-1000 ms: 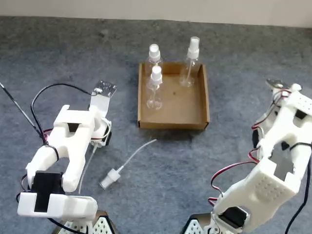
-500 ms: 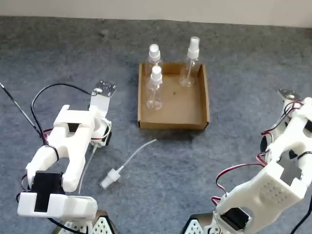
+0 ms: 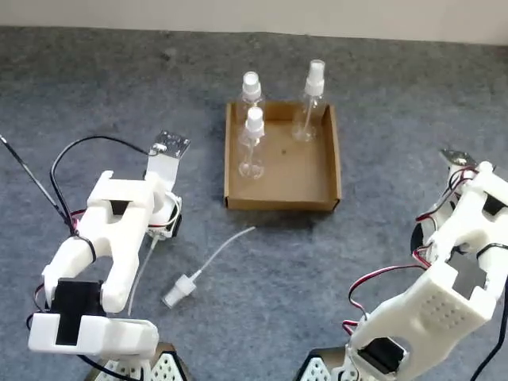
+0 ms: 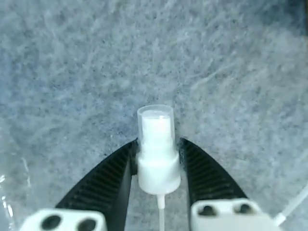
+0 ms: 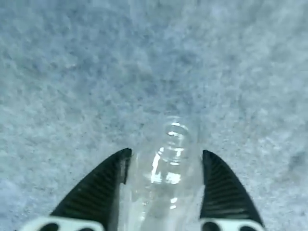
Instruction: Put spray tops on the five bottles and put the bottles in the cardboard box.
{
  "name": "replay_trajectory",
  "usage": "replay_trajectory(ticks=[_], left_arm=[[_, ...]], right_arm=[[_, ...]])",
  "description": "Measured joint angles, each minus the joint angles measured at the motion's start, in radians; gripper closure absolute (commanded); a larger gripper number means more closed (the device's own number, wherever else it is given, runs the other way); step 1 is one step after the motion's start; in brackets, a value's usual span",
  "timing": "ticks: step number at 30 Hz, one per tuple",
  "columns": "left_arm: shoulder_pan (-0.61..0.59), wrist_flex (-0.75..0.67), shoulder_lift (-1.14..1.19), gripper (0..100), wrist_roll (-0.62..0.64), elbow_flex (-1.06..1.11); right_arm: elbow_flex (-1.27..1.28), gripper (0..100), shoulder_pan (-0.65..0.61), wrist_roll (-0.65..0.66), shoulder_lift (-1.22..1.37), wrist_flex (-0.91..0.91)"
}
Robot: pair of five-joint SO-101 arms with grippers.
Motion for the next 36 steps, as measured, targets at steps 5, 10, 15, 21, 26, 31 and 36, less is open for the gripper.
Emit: replay_trajectory(ticks=[5, 10, 15, 21, 26, 31, 36], left_arm=[[0.000, 0.000, 0.000, 100, 0.000, 0.000], [0.000, 0.000, 0.000, 100, 0.000, 0.000], [0.000, 0.000, -0.002, 100, 0.000, -0.009], [0.000, 0.000, -0.160, 100, 0.040, -0.037], [0.000, 0.002, -0.434, 100, 0.094, -0.037], [0.000, 0.002, -0.761, 100, 0.176, -0.043], [-0.002, 0.002, -1.031, 100, 0.321, -0.104]], right_arm=[[-0.028, 92.6, -0.034, 0.000, 0.002, 0.003], [-0.175, 97.9, -0.097, -0.040, 0.002, 0.052], [-0.327, 99.3, -0.219, -0.130, -0.114, 0.169], [-0.256, 99.3, -0.402, -0.218, -0.443, 0.193], [0.006, 99.3, -0.582, -0.272, -0.752, 0.083], [0.322, 99.3, -0.789, -0.299, -1.039, -0.078], [0.605, 99.3, -1.034, -0.350, -1.214, -0.256]])
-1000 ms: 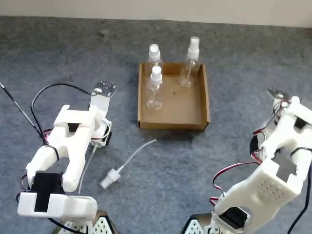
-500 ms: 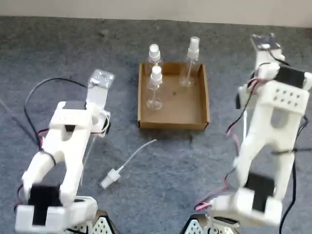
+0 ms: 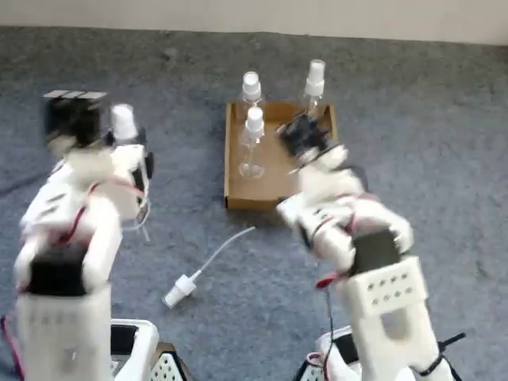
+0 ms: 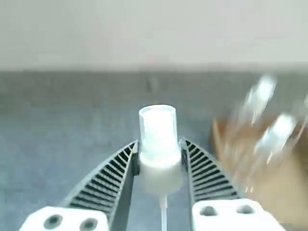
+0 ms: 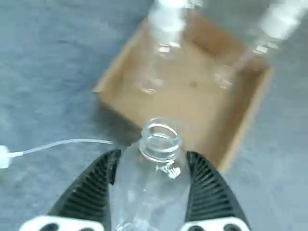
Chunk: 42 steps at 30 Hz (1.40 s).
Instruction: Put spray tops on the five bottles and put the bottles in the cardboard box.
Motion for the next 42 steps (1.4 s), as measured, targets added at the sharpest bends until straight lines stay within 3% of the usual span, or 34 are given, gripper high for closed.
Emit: replay_trajectory(ticks=[6, 16, 25, 36, 42], left_arm=[[0.000, 0.000, -0.176, 100, 0.176, -0.031], [0.000, -0.087, -0.344, 100, 0.285, 0.117], [-0.008, -0.169, -0.496, 100, 0.299, 0.390], [0.130, -0.170, -0.543, 100, 0.298, 0.482], [0.146, -0.170, -0.545, 100, 0.276, 0.482]], right_arm=[[0.201, 99.3, -0.227, -0.048, -0.035, -0.178], [0.318, 99.3, -0.479, 0.025, -0.037, -0.336], [0.319, 99.4, -0.499, 0.025, -0.037, -0.341], [0.319, 99.4, -0.497, 0.025, -0.037, -0.341], [0.319, 99.4, -0.497, 0.025, -0.041, -0.341]])
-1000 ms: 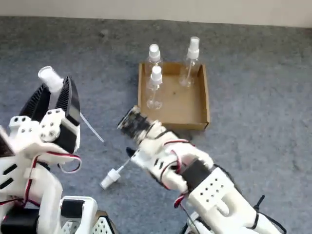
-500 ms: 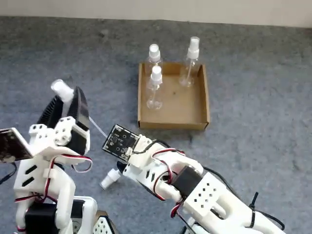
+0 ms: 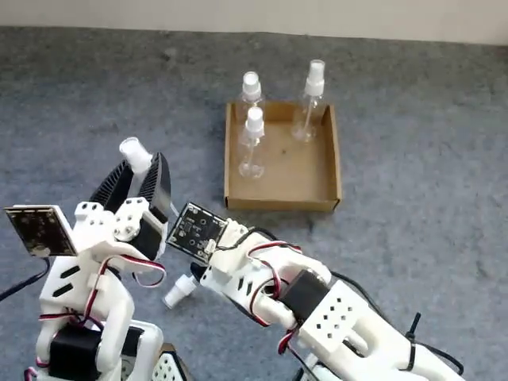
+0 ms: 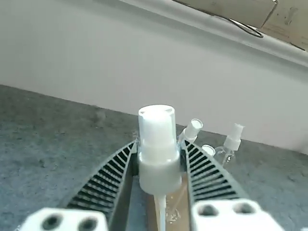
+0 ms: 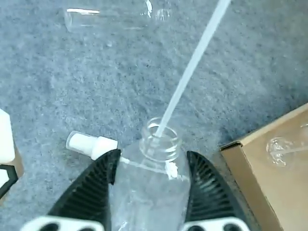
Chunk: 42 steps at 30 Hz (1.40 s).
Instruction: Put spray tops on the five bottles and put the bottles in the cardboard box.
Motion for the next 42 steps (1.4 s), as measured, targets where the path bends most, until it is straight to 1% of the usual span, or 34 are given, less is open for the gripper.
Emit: replay_trajectory(ticks=[3, 6, 9, 15, 20, 28, 33, 35, 39, 42], left_arm=[[0.064, 0.006, 0.000, 100, -0.037, 0.003], [0.143, 0.055, 0.000, 100, -0.106, 0.032], [0.184, 0.071, -0.002, 100, -0.123, 0.058], [0.189, 0.069, -0.003, 100, -0.126, 0.078], [0.190, 0.069, -0.003, 100, -0.126, 0.129], [0.278, 0.077, 0.000, 100, -0.127, 0.143], [0.285, 0.077, 0.000, 99, -0.132, 0.143], [0.285, 0.072, 0.000, 97, -0.132, 0.143], [0.285, 0.072, 0.008, 86, -0.137, 0.143], [0.284, 0.080, 0.000, 86, -0.140, 0.143]], right_arm=[[0.000, 99.4, 0.003, -0.005, -0.058, 0.000], [0.000, 99.4, 0.063, -0.083, -0.143, 0.000], [0.000, 99.4, 0.086, -0.135, -0.226, 0.000], [0.037, 99.4, 0.086, -0.147, -0.330, 0.000], [0.084, 99.4, 0.086, -0.147, -0.344, 0.000], [0.101, 99.4, 0.103, -0.149, -0.365, 0.000], [0.103, 99.4, 0.138, -0.153, -0.371, -0.023], [0.130, 99.4, 0.160, -0.175, -0.373, -0.066], [0.196, 99.4, 0.190, -0.221, -0.373, -0.161], [0.221, 99.4, 0.233, -0.233, -0.371, -0.201]])
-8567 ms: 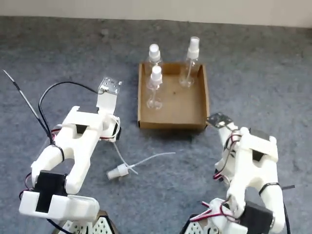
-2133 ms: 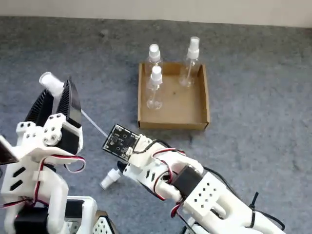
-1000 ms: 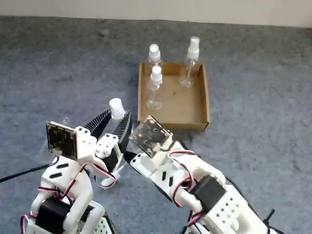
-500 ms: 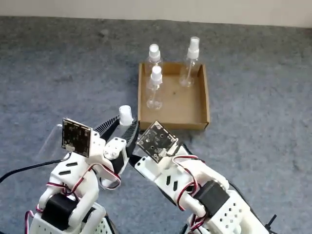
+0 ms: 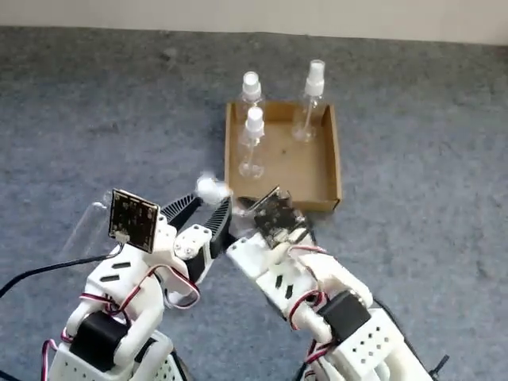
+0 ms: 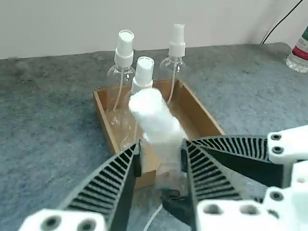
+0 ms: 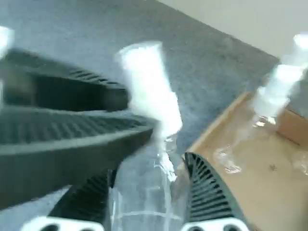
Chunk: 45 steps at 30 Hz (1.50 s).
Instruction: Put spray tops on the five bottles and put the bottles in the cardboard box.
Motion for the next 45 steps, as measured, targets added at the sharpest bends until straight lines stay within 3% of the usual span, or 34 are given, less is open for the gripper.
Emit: replay_trajectory(ticks=[5, 14, 20, 26, 45], left_arm=[[-0.025, 0.002, 0.008, 86, -0.002, -0.031], [-0.209, -0.008, -0.006, 86, -0.002, -0.087], [-0.321, -0.242, -0.003, 86, -0.002, 0.031], [-0.318, -0.319, 0.006, 86, -0.041, 0.101], [-0.144, -0.275, 0.006, 86, -0.052, 0.166]], right_arm=[[0.008, 99.4, 0.018, -0.005, 0.000, -0.017], [0.031, 99.4, 0.015, -0.005, -0.002, -0.017], [0.064, 99.4, 0.000, -0.005, -0.002, -0.017], [0.064, 99.4, -0.051, -0.005, -0.002, 0.048], [0.064, 99.4, -0.057, -0.005, -0.002, 0.052]])
